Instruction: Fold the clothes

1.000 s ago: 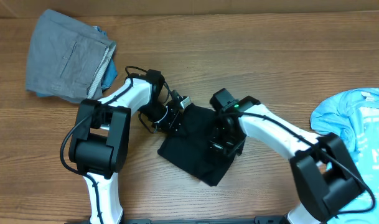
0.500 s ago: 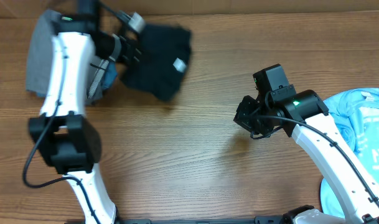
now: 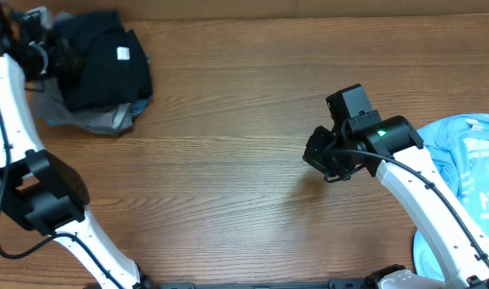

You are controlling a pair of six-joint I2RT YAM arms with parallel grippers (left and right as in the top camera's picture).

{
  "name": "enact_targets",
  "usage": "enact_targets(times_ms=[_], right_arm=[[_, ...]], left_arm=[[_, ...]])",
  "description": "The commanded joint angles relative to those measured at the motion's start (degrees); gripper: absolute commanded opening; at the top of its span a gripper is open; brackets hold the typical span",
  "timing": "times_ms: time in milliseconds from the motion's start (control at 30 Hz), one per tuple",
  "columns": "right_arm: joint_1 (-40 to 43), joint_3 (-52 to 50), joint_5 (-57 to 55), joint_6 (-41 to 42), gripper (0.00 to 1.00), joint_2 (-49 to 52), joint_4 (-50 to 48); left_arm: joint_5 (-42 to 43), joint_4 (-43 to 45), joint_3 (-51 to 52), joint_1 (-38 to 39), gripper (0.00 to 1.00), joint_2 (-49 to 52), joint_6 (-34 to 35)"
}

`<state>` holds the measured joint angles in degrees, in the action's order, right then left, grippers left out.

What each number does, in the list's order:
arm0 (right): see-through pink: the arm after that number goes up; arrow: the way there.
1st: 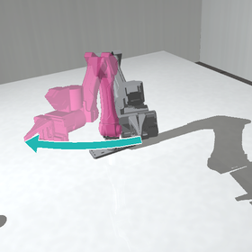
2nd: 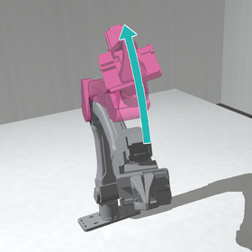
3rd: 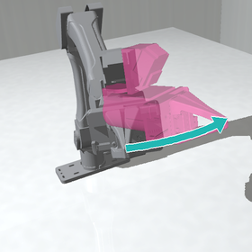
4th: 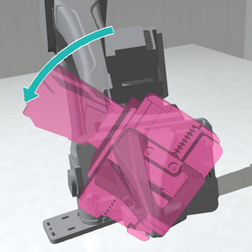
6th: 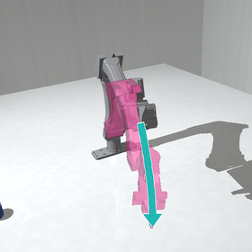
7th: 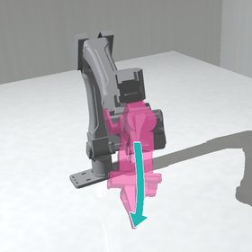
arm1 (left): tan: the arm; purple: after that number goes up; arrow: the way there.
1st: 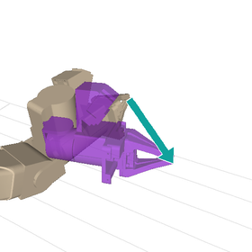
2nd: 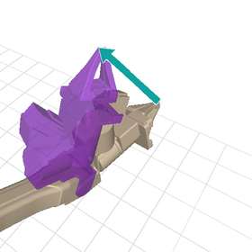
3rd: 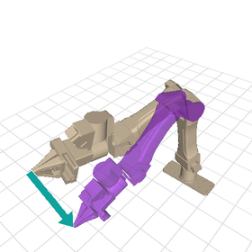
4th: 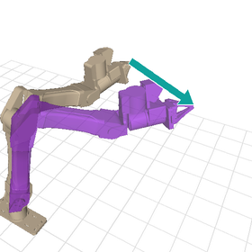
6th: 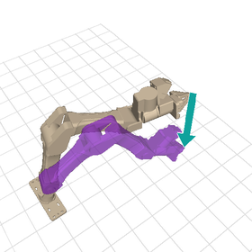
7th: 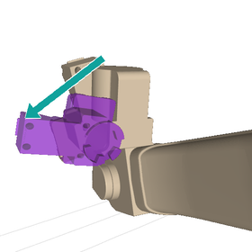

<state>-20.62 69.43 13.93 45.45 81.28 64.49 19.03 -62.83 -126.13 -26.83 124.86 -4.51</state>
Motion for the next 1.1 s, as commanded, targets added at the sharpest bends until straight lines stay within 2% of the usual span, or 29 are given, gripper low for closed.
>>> enact_targets(times_ms=[0, 167, 200, 233, 333, 467, 600, 667, 833, 933, 1067], right_arm=[[0.13, 0.79, -0.87, 0.57, 0.18, -0.26, 0.39], [0.13, 0.79, -0.85, 0.57, 0.18, -0.28, 0.59], [0.13, 0.83, -0.87, 0.46, 0.18, -0.28, 0.5], [0.13, 0.98, -0.83, -0.48, 0.18, -0.28, 0.13], [0.13, 2.62, -1.68, -4.04, 0.2, -0.63, -0.09], [0.13, 8.11, -2.6, -11.82, 0.25, -3.06, -0.09], [0.13, 15.1, -2.56, -19.85, 0.31, -6.62, 0.17], [0.13, 18.03, -2.58, -22.34, 0.36, -8.66, 0.24], [0.13, 23.37, -2.54, -23.23, 0.45, -15.1, 0.15], [0.0, 24.35, -2.34, -23.45, 0.46, -19.63, 0.17], [0.02, 24.35, -2.38, -26.32, 0.48, -26.95, 0.81]], left_arm=[[-4.55, -2.36, -2.64, -5.01, 1.0, 0.02, 8.57], [-1.18, -11.19, -12.66, -10.47, 1.0, -0.48, 10.56], [5.53, -14.43, -17.73, -12.2, 1.0, -0.92, 10.21], [10.91, -16.63, -20.83, -12.81, 1.0, -1.36, 8.85], [19.78, -22.64, -27.41, -12.68, 1.0, -2.84, 2.84], [21.33, -33.07, -35.06, -8.9, 1.0, -6.4, -5.01], [19.04, -33.97, -36.48, -1.88, 1.0, -14.23, -5.55], [15.34, -33.97, -36.48, 2.82, 1.0, -18.97, -5.27], [-4.98, -33.97, -35.19, 19.06, 1.0, -30.23, -2.91], [-12.61, -33.97, -30.36, 27.65, 1.0, -36.87, 0.42], [-13.88, -33.99, -17.33, 34.1, 1.0, -47.67, 4.63]])
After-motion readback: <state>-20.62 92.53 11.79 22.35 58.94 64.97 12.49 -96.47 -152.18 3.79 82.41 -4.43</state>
